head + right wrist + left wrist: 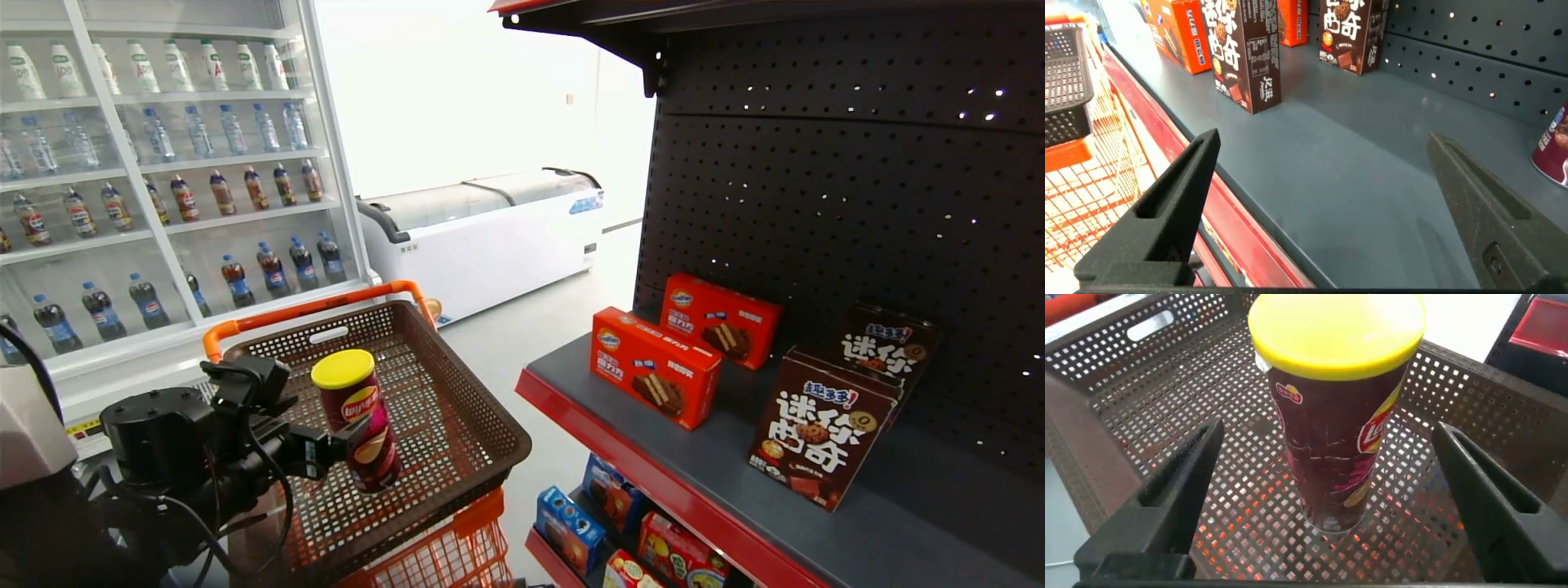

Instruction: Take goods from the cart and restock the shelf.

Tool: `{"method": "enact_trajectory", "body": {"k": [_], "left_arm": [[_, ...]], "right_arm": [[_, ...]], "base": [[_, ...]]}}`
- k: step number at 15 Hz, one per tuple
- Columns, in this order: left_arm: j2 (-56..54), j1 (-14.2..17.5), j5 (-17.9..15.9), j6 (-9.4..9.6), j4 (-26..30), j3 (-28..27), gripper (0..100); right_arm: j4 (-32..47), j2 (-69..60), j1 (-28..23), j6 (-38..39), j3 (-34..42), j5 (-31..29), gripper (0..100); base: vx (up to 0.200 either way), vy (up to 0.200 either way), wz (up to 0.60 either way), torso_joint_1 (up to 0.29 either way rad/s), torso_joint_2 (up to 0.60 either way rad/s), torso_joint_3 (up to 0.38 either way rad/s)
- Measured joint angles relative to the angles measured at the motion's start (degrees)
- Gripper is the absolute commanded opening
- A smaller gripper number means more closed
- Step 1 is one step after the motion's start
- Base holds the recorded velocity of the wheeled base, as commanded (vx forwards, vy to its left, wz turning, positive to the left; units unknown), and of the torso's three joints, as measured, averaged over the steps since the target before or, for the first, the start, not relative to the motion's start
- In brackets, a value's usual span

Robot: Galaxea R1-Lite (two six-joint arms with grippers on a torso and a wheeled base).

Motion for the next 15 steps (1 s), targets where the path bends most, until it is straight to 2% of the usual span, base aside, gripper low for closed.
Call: {"method": "enact_trajectory", "body": {"k": [5, 8, 12, 13, 15], "left_arm": [[7.02, 0.32, 0.00, 1.08, -5.35, -0.22, 100], [9.59, 0.30, 0.22, 3.50, -5.41, -2.17, 100], [11.46, 0.26, 1.12, 3.88, -3.91, -5.49, 100], [11.78, 0.21, 1.10, 3.83, -3.47, -6.31, 0], [12.15, 0.15, 1.16, 3.56, -2.65, -8.33, 0]], "right_arm": [[0.00, 0.00, 0.00, 0.00, 0.00, -0.02, 100], [0.00, 0.00, 0.02, 0.00, 0.00, 0.00, 100], [0.00, 0.00, 0.00, 0.00, 0.00, 0.00, 100], [0.00, 0.00, 0.00, 0.00, 0.00, 0.02, 100], [0.00, 0.00, 0.00, 0.00, 0.00, -0.02, 100]], "base": [[0.000, 0.000, 0.00, 0.000, 0.00, 0.000], [0.000, 0.000, 0.00, 0.000, 0.00, 0.000], [0.000, 0.000, 0.00, 0.000, 0.00, 0.000], [0.000, 0.000, 0.00, 0.000, 0.00, 0.000], [0.000, 0.000, 0.00, 0.000, 0.00, 0.000]]}}
